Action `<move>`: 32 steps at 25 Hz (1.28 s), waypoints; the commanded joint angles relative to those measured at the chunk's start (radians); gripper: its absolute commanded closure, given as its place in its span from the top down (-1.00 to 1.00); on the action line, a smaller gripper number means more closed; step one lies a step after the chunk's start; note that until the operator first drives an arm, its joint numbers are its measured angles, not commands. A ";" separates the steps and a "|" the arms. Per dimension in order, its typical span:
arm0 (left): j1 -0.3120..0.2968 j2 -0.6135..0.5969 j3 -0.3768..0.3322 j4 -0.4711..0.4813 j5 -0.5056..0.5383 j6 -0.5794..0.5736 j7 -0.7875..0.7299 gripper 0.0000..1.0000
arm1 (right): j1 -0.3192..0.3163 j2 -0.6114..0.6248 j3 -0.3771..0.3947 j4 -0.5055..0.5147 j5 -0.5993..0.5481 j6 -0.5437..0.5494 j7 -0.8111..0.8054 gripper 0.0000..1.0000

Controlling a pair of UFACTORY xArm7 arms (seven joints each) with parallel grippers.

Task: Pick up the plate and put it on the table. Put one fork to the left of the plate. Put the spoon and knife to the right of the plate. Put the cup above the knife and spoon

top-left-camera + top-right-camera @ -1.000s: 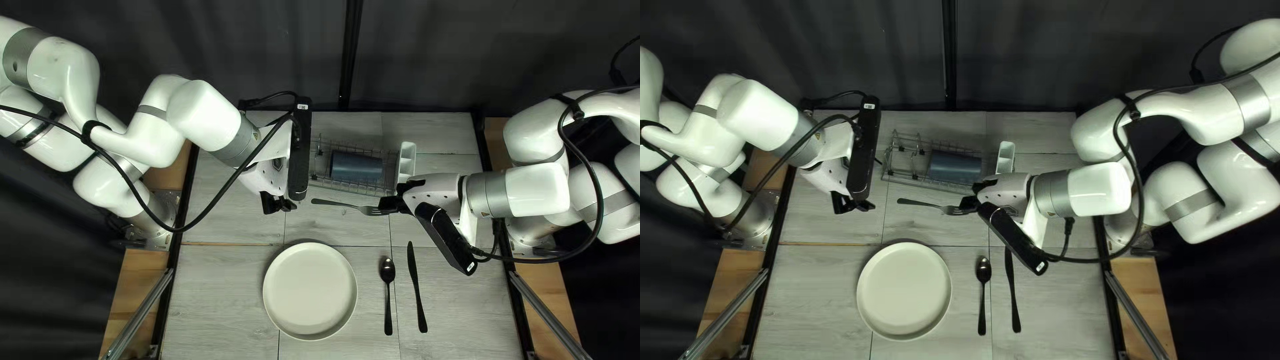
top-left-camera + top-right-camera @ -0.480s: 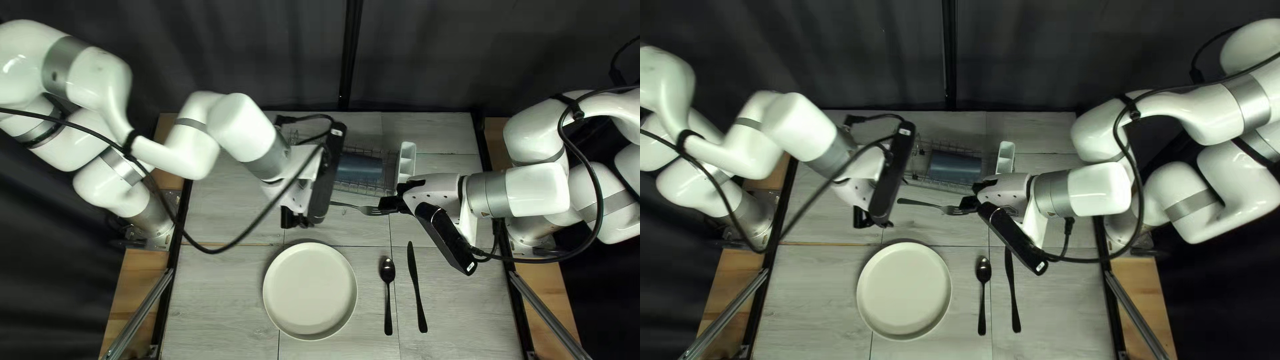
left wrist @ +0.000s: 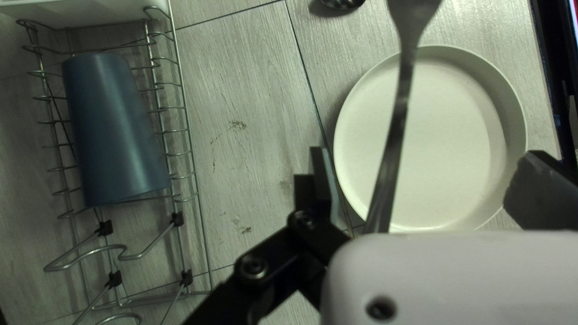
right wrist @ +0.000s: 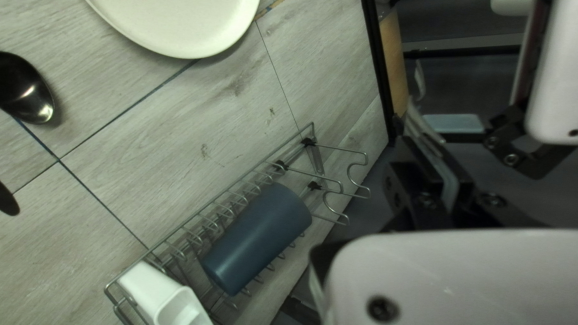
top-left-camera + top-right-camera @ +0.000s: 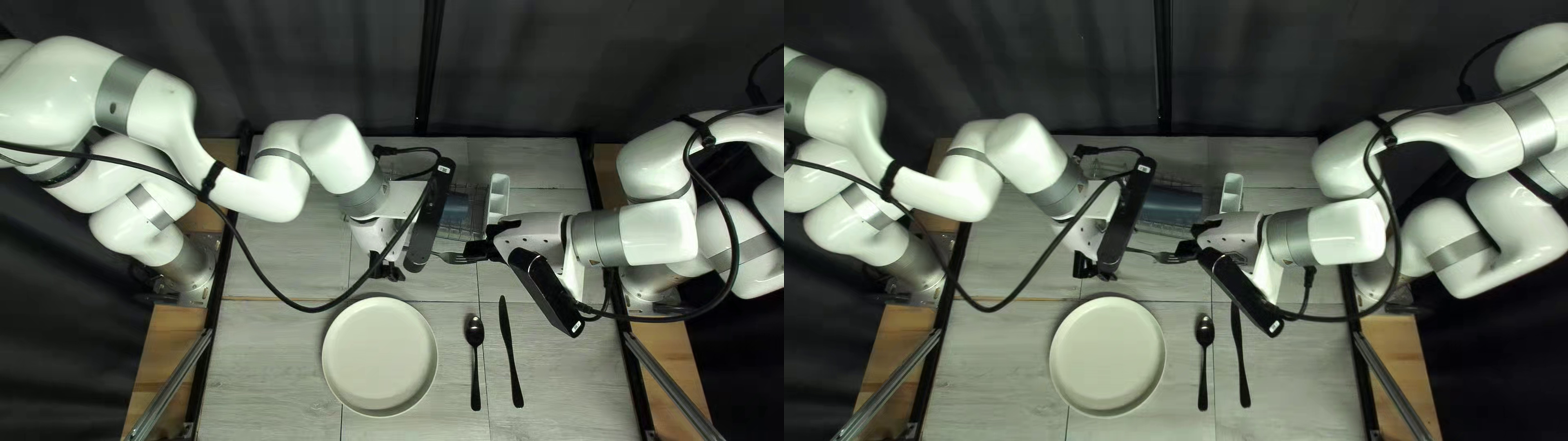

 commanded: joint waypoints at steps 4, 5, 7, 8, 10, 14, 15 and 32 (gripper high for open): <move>-0.011 0.019 0.019 0.003 -0.035 -0.011 0.042 -1.00 | 0.000 0.000 0.000 0.000 0.000 0.000 0.000 -1.00; -0.011 0.019 0.019 0.003 -0.035 -0.011 0.042 -1.00 | 0.000 0.000 0.000 0.000 0.000 0.000 0.000 -1.00; -0.011 0.019 0.019 0.003 -0.035 -0.011 0.042 -1.00 | 0.000 0.000 0.000 0.000 0.000 0.000 0.000 -1.00; -0.011 0.019 0.019 0.003 -0.035 -0.011 0.042 -1.00 | 0.000 0.000 0.000 0.000 0.000 0.000 0.000 -1.00; -0.011 0.019 0.019 0.003 -0.035 -0.011 0.042 -1.00 | 0.000 0.000 0.000 0.000 0.000 0.000 0.000 -1.00; -0.011 0.019 0.019 0.003 -0.035 -0.011 0.042 -1.00 | 0.000 0.000 0.000 0.000 0.000 0.000 0.000 -1.00; -0.011 0.019 0.019 0.003 -0.035 -0.011 0.042 -1.00 | 0.000 0.000 0.000 0.000 0.000 0.000 0.000 -1.00; 0.220 -0.344 -0.336 -0.346 0.263 0.006 -0.468 -1.00 | 0.000 0.000 0.000 0.000 0.000 0.000 0.000 1.00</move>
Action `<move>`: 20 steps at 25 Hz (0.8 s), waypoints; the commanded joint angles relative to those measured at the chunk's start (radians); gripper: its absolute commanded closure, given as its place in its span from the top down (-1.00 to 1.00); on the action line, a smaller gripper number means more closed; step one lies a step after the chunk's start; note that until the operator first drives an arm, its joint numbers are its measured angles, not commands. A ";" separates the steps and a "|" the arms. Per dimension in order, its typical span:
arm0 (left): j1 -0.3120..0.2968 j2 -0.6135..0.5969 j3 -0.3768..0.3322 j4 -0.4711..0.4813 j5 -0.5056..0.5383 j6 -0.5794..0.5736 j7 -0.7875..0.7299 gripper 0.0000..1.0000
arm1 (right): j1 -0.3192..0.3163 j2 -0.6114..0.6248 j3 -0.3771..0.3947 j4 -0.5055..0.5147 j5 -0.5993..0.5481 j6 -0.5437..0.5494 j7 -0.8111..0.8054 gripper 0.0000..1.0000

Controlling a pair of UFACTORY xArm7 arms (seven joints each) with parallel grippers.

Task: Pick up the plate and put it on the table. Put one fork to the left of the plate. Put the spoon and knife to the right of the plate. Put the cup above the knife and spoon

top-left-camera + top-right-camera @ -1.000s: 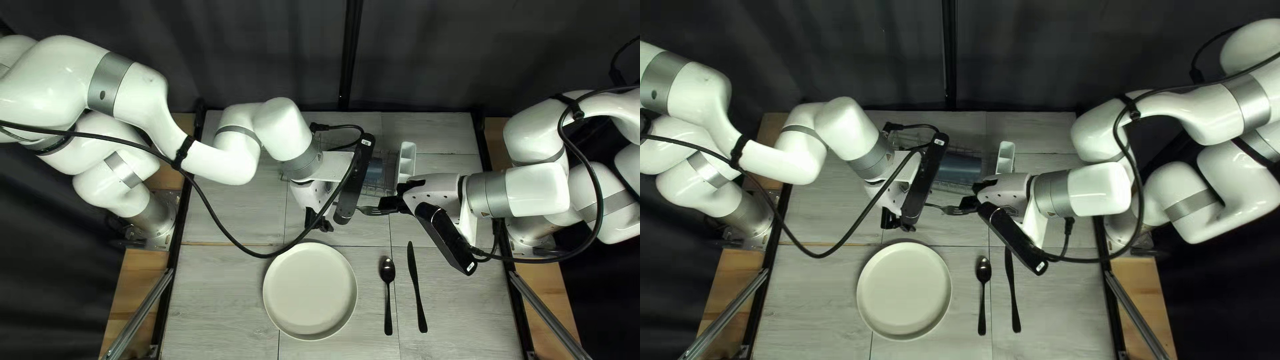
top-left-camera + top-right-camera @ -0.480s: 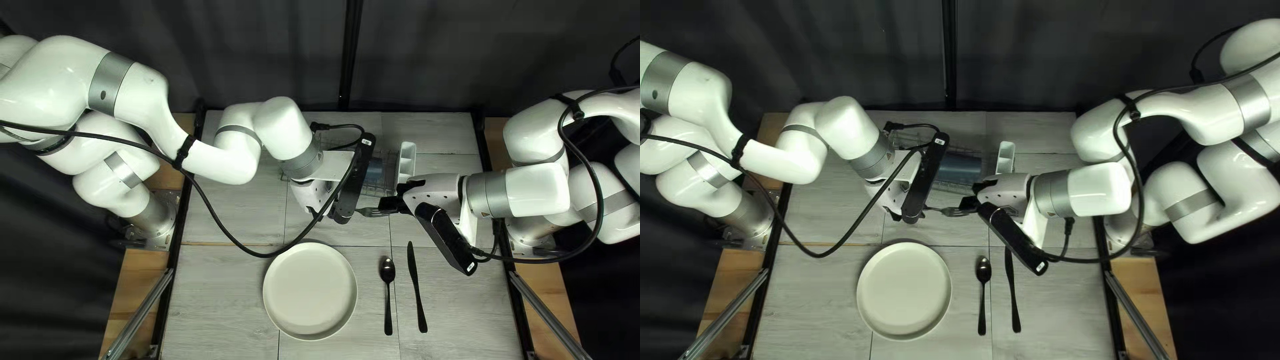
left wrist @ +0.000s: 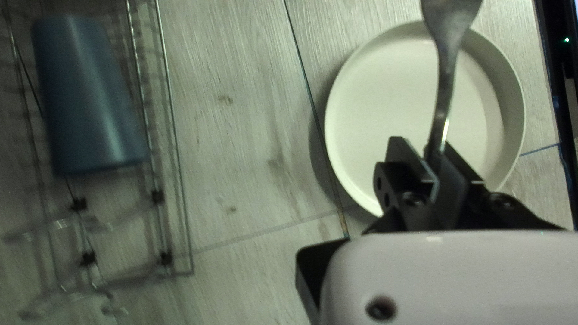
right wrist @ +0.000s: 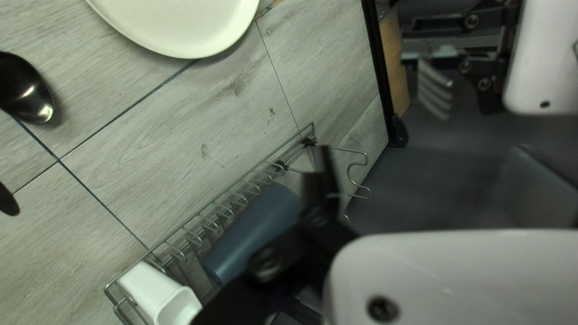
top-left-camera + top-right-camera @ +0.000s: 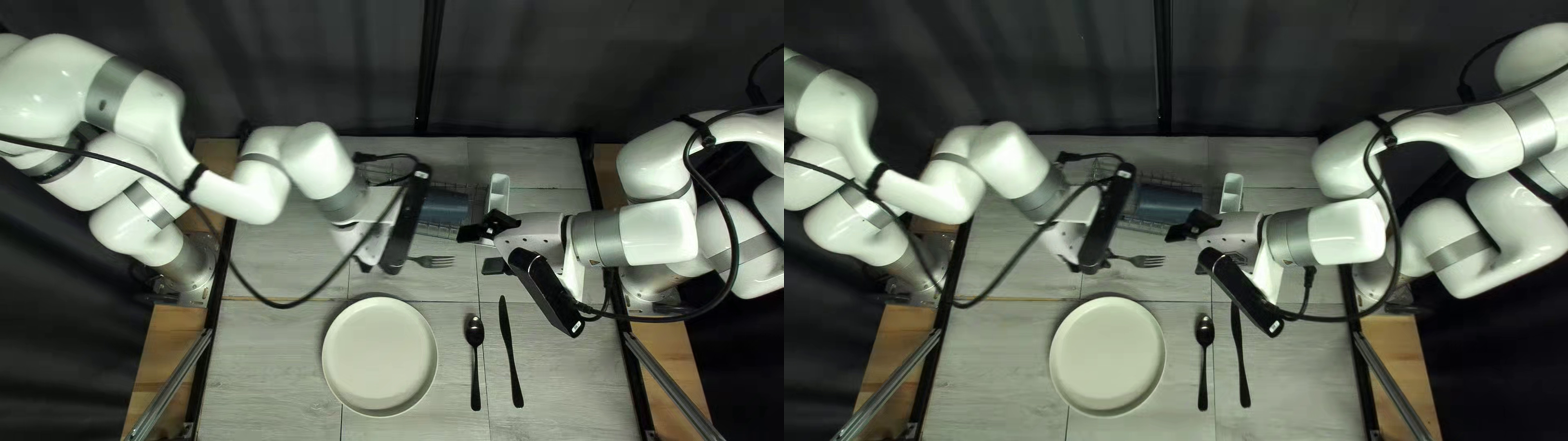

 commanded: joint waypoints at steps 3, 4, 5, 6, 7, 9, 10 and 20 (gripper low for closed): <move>0.137 -0.173 -0.317 -0.119 0.118 0.134 -0.445 -1.00 | 0.000 0.000 0.000 0.000 0.000 0.000 0.000 1.00; 0.134 -0.178 -0.340 -0.102 0.119 0.172 -0.468 -1.00 | 0.000 0.000 0.000 0.000 0.000 0.000 0.000 1.00; 0.134 -0.178 -0.340 -0.102 0.119 0.172 -0.468 -1.00 | 0.000 0.000 0.000 0.000 0.000 0.000 0.000 1.00; 0.134 -0.178 -0.340 -0.102 0.119 0.172 -0.468 -1.00 | 0.000 0.000 0.000 0.000 0.000 0.000 0.000 1.00; 0.134 -0.178 -0.340 -0.102 0.119 0.172 -0.468 -1.00 | 0.000 0.000 0.000 0.000 0.000 0.000 0.000 1.00; 0.134 -0.178 -0.340 -0.102 0.119 0.172 -0.468 -1.00 | 0.000 0.000 0.000 0.000 0.000 0.000 0.000 1.00; 0.134 -0.178 -0.340 -0.102 0.119 0.172 -0.468 -1.00 | 0.000 0.000 0.000 0.000 0.000 0.000 0.000 1.00; 0.223 -0.263 -0.671 -0.163 0.089 0.278 -1.079 -1.00 | 0.000 0.000 0.000 0.000 0.000 0.000 0.000 1.00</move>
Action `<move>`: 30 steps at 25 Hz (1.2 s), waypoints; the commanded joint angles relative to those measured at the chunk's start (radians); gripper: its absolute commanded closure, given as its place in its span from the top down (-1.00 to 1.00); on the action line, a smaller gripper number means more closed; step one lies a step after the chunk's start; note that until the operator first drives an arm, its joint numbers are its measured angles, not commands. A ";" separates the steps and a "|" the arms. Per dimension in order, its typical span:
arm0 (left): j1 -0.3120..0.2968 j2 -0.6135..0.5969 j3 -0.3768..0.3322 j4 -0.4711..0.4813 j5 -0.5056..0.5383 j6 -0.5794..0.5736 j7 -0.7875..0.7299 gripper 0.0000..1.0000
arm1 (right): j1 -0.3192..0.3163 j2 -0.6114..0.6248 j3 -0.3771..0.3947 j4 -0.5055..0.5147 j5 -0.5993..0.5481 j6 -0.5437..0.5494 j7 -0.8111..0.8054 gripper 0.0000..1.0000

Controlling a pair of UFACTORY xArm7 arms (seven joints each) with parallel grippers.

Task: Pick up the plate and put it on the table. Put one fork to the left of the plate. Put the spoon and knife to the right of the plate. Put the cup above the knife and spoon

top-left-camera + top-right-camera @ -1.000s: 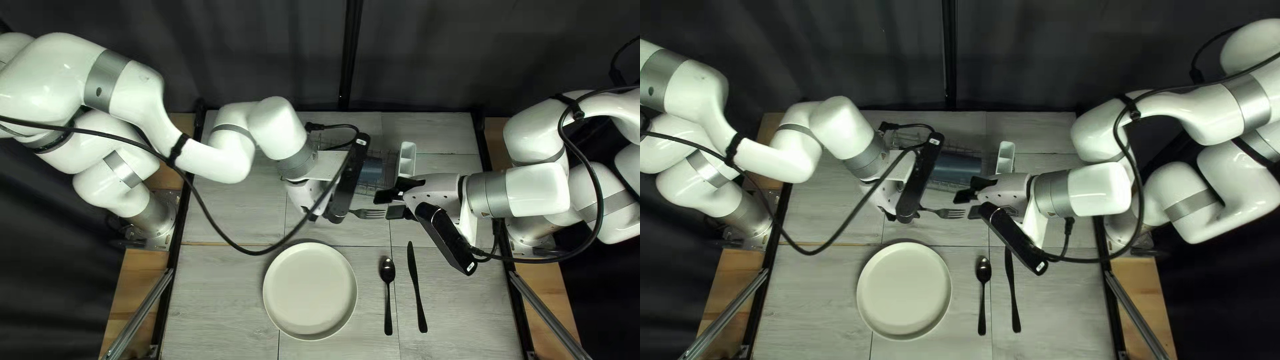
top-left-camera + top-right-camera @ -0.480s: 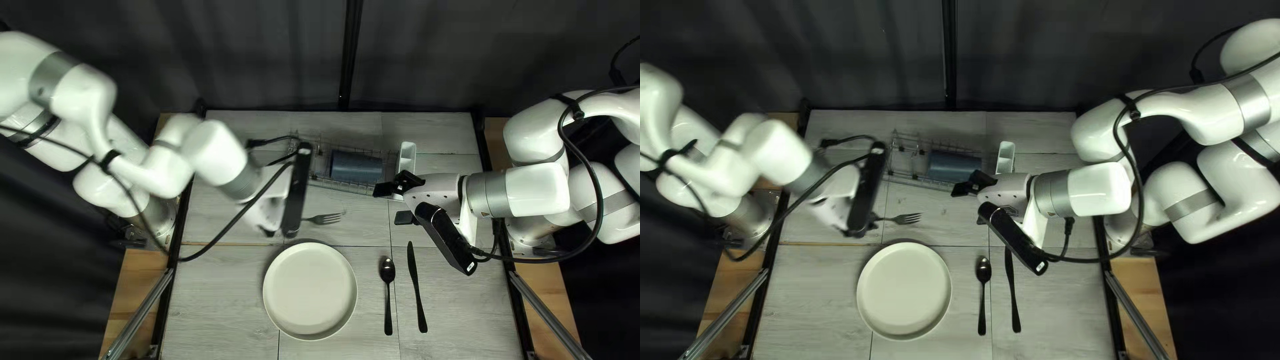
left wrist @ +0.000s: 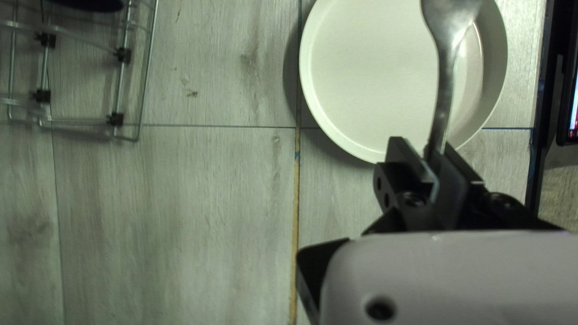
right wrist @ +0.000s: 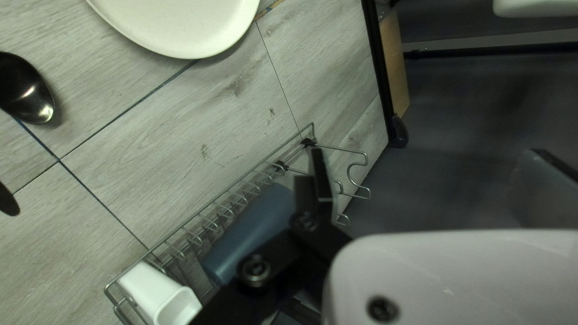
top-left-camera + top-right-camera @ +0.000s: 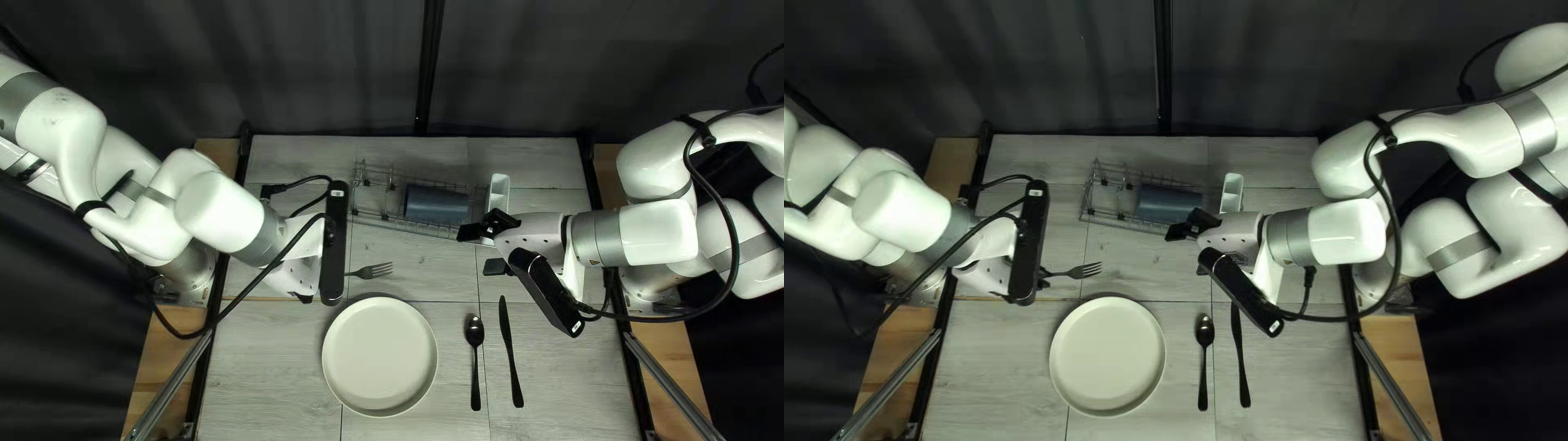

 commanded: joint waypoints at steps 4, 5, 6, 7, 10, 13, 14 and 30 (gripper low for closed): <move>0.053 -0.054 -0.225 -0.034 -0.036 0.076 -0.386 -1.00 | 0.000 0.000 0.000 0.000 0.000 0.000 0.000 1.00; 0.053 -0.054 -0.225 -0.034 -0.036 0.076 -0.386 -1.00 | 0.000 0.000 0.000 0.000 0.000 0.000 0.000 1.00; 0.053 -0.054 -0.225 -0.034 -0.036 0.076 -0.386 -1.00 | 0.000 0.000 0.000 0.000 0.000 0.000 0.000 1.00; 0.053 -0.054 -0.225 -0.034 -0.036 0.076 -0.386 -1.00 | 0.000 0.000 0.000 0.000 0.000 0.000 0.000 1.00; 0.053 -0.054 -0.225 -0.034 -0.036 0.076 -0.386 -1.00 | 0.000 0.000 0.000 0.000 0.000 0.000 0.000 1.00; 0.098 -0.018 -0.228 -0.020 -0.063 0.084 -0.491 -1.00 | 0.000 0.000 0.000 0.000 0.000 0.000 0.000 1.00; 0.105 0.000 -0.248 -0.013 -0.077 0.097 -0.547 -1.00 | 0.000 0.000 0.000 0.000 0.000 0.000 0.000 1.00; 0.124 0.226 -0.369 0.073 -0.230 0.161 -1.045 -1.00 | 0.000 0.000 0.000 0.000 0.000 0.000 0.000 1.00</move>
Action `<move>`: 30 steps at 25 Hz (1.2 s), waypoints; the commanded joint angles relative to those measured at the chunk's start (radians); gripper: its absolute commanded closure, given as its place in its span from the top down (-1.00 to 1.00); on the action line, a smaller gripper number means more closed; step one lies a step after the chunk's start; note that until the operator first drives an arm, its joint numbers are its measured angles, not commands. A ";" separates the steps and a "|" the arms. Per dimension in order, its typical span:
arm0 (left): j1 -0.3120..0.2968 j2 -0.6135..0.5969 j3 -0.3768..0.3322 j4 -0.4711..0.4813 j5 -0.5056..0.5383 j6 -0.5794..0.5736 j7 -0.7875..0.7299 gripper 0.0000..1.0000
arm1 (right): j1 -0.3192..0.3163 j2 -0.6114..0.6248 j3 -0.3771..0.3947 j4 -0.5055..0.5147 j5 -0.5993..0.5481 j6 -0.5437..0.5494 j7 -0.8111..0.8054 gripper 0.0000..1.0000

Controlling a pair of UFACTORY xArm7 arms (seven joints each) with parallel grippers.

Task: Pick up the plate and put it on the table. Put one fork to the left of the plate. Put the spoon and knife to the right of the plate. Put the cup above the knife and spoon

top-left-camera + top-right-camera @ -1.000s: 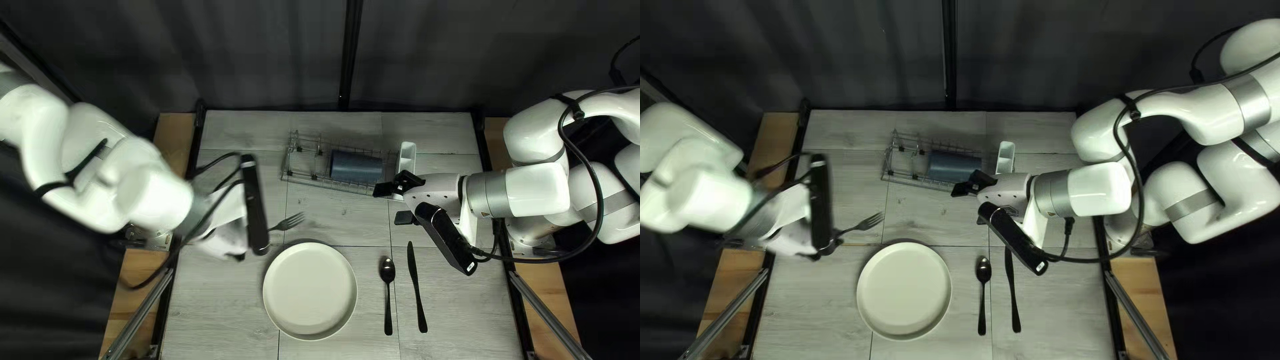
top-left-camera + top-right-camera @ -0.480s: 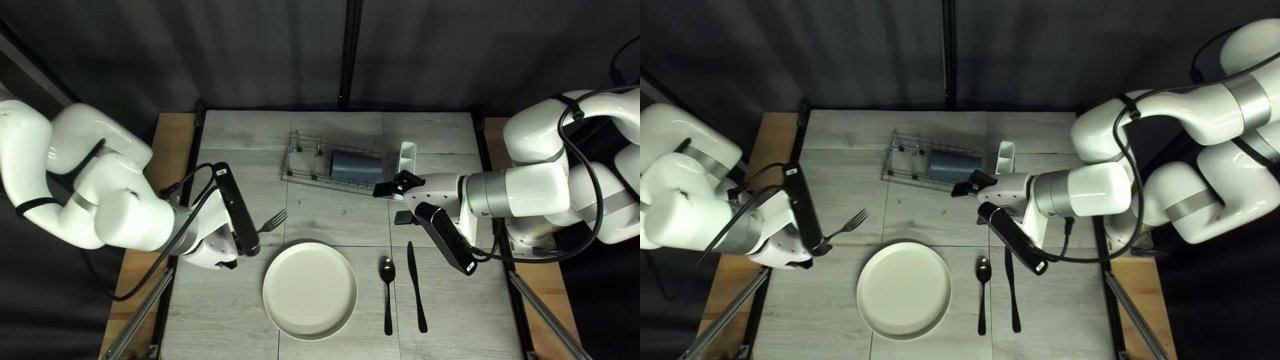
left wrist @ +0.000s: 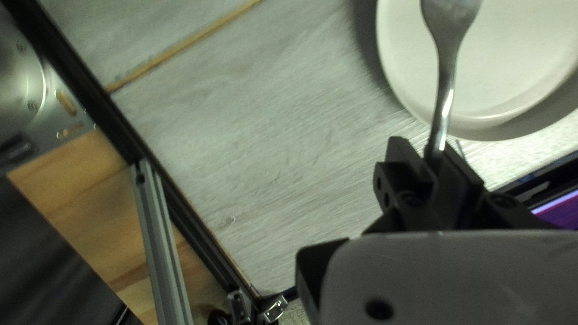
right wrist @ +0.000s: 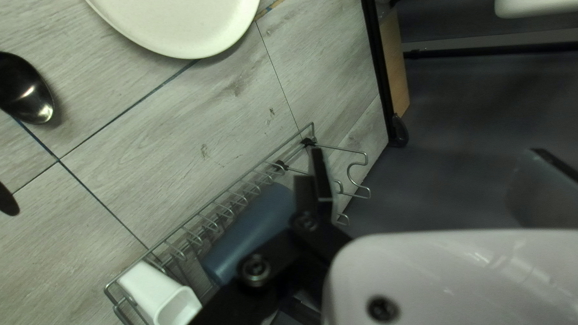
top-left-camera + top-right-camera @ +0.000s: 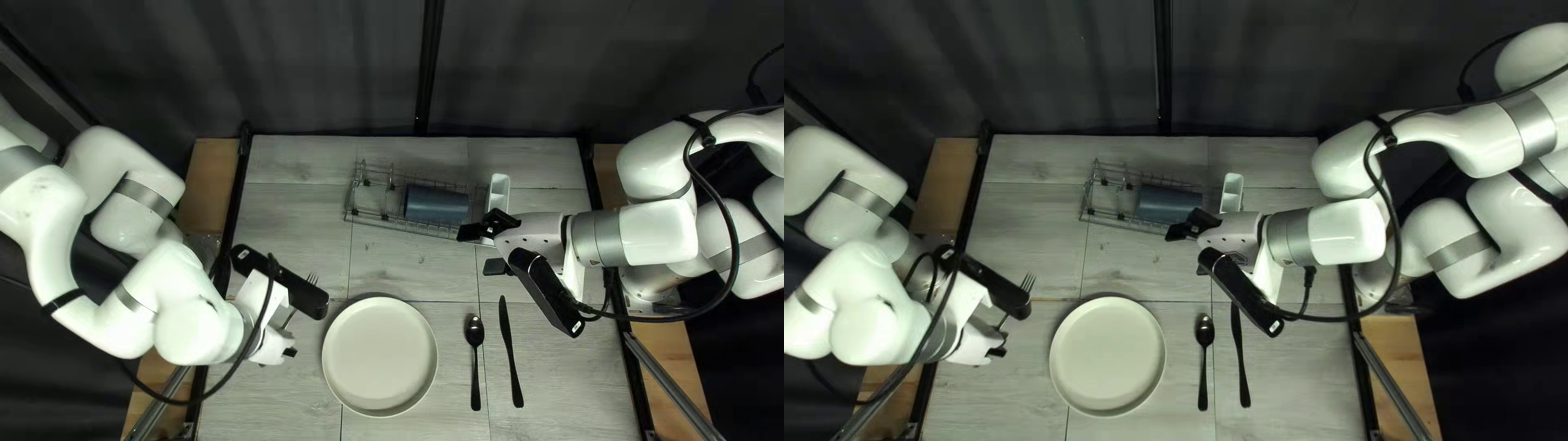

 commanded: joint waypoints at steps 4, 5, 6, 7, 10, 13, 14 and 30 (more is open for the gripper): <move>0.026 0.083 0.006 -0.031 -0.068 -0.082 -0.115 -1.00 | 0.000 0.000 0.000 0.000 0.000 0.000 0.000 1.00; 0.030 0.122 0.000 -0.030 -0.085 -0.108 -0.159 -1.00 | 0.000 0.000 0.000 0.000 0.000 0.000 0.000 1.00; 0.032 0.148 -0.003 -0.026 -0.094 -0.120 -0.186 -1.00 | 0.000 0.000 0.000 0.000 0.000 0.000 0.000 1.00; 0.032 0.166 -0.005 -0.027 -0.100 -0.136 -0.203 -1.00 | 0.000 0.000 0.000 0.000 0.000 0.000 0.000 1.00; 0.034 0.204 -0.003 -0.055 -0.128 -0.206 -0.239 -1.00 | 0.000 0.000 0.000 0.000 0.000 0.000 0.000 1.00; 0.038 0.215 0.003 -0.101 -0.150 -0.281 -0.245 -1.00 | 0.000 0.000 0.000 0.000 0.000 0.000 0.000 1.00; 0.038 0.220 0.002 -0.106 -0.154 -0.293 -0.250 -1.00 | 0.000 0.000 0.000 0.000 0.000 0.000 0.000 1.00; 0.019 0.383 -0.019 -0.226 -0.251 -0.658 -0.244 -1.00 | 0.000 0.000 0.000 0.000 0.000 0.000 0.000 1.00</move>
